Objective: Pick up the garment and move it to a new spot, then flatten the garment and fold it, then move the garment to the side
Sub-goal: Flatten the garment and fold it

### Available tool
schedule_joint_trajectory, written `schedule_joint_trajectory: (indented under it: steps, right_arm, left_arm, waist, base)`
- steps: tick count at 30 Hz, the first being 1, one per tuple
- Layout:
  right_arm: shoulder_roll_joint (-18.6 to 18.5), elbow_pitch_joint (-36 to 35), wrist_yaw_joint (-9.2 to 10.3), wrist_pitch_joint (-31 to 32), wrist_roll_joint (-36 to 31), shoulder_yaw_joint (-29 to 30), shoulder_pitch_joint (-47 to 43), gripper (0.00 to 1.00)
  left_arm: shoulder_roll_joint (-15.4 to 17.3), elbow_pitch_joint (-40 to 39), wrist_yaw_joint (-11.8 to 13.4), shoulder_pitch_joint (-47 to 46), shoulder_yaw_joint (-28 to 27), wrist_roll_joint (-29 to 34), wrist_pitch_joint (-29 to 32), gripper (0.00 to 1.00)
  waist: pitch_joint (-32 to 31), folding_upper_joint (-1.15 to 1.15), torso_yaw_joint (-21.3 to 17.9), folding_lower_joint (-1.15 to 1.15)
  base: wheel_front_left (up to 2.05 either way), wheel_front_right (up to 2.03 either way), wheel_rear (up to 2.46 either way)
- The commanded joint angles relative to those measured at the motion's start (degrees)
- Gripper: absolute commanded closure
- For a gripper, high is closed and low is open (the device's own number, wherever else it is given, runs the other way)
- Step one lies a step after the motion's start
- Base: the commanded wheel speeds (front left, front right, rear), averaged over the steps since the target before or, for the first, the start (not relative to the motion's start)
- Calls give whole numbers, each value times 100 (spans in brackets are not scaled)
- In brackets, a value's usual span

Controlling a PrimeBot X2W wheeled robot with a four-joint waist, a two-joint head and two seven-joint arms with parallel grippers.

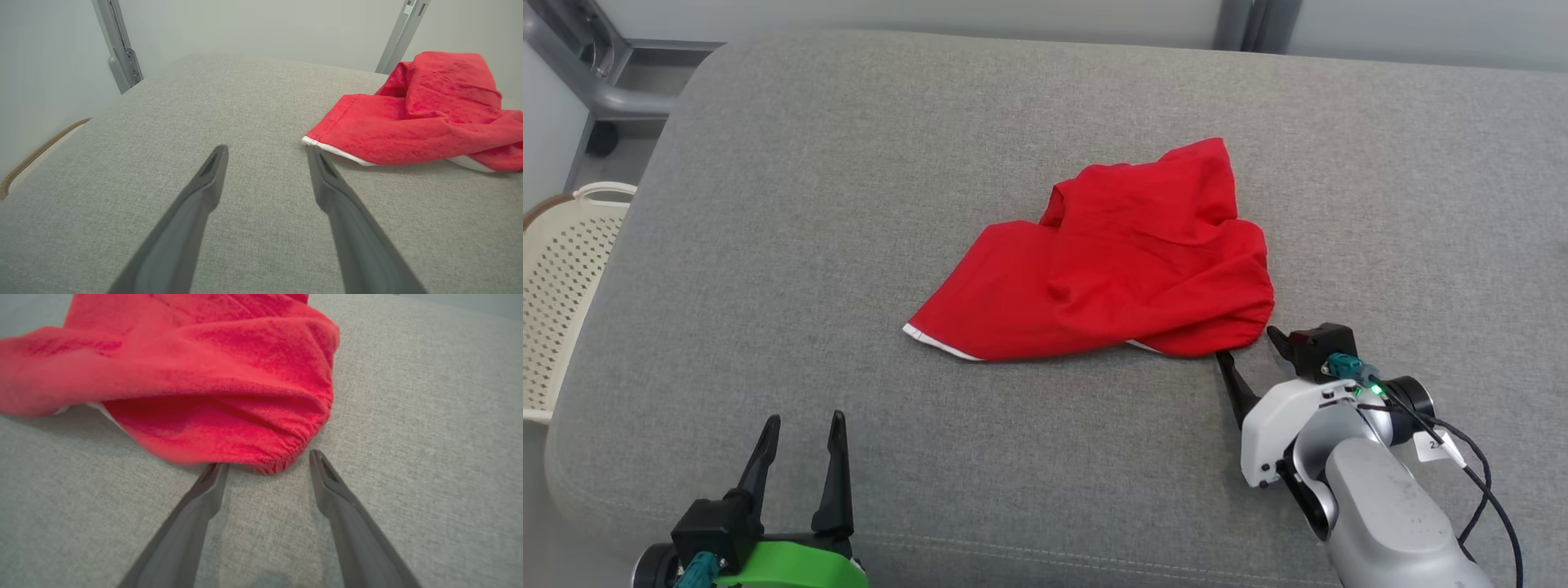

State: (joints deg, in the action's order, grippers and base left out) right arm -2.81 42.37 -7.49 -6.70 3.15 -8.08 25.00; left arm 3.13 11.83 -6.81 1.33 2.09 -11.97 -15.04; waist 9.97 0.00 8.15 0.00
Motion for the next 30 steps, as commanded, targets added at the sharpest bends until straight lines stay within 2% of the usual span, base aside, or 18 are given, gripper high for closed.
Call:
schedule_joint_trajectory:
  steps: [1,2,3,4,5,10,16,22,29,30]
  right_arm:
    - [-17,118,1,-72,-23,-16,110,5]
    - [-17,172,1,-107,-16,-17,146,54]
    - [-17,172,1,-107,-16,-17,146,54]
    - [-17,229,1,-121,-25,-13,181,89]
    - [-17,268,1,-154,-53,8,211,100]
    - [-24,362,1,-231,-485,288,180,100]
    - [-312,21,2,18,-1027,245,10,100]
    - [-1068,-731,4,913,-1443,-240,-336,100]
    - [-2131,-2092,5,2173,-1067,-809,-906,100]
    - [-2260,-2256,5,2320,-982,-868,-1023,94]
  left_arm:
    - [-9,20,-18,-124,3,-6,-18,0]
    - [-10,23,-21,-129,1,-7,-18,0]
    - [-10,23,-21,-129,1,-7,-18,0]
    - [-10,29,-23,-125,-4,-10,-18,0]
    - [-12,36,-21,-117,-15,-14,-18,0]
    - [-15,55,-6,-84,-52,-27,-18,0]
    - [-20,71,0,-9,-54,-57,-18,0]
    - [-21,83,18,35,-3,-88,-18,0]
    - [-20,82,38,33,56,-151,-18,0]
    - [-20,86,42,29,69,-159,-18,0]
  waist:
    - [65,0,60,0]
    - [70,0,64,0]
    - [70,0,64,0]
    - [69,0,65,0]
    - [64,0,63,0]
    - [-19,0,31,0]
    - [-165,0,-43,0]
    - [-252,0,-85,0]
    - [-260,0,-48,0]
    - [-258,0,-38,0]
  base:
    - [0,0,0]
    - [0,0,0]
    - [0,0,0]
    - [0,0,0]
    - [0,0,0]
    - [0,0,0]
    - [0,0,0]
    - [0,0,0]
    - [0,0,0]
    - [0,0,0]
